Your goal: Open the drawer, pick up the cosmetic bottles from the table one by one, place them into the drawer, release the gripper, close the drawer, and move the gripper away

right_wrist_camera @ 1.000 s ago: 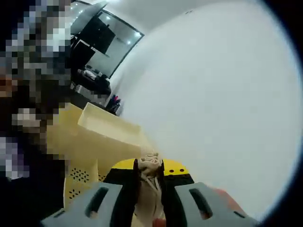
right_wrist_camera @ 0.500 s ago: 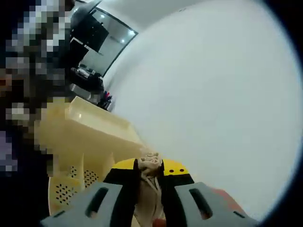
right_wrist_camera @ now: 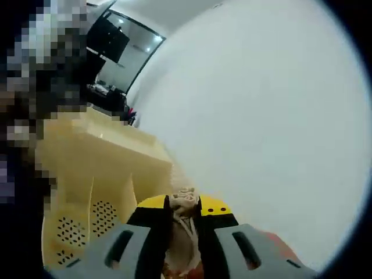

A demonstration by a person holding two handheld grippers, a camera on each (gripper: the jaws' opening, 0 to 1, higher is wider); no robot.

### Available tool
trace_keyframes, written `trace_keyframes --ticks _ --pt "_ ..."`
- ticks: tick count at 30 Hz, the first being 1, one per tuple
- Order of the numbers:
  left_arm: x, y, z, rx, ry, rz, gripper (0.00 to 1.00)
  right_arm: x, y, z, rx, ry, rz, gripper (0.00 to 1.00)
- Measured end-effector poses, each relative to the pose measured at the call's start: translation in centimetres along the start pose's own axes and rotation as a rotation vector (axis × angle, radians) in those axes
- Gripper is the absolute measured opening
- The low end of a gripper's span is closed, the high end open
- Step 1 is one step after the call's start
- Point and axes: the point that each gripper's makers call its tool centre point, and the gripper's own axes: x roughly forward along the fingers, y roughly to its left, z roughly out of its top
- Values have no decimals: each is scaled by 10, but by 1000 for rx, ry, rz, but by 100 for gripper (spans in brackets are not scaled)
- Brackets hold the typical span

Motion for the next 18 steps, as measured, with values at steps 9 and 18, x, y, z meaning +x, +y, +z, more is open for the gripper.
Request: trace_keyframes --ticks 9,18 --pt "-2 7 6 -88 -38 -5 73 9 -15 -20 64 -16 15 15" --pt "0 7 3 -101 -33 -6 72 13 0 -31 72 6 62 16"
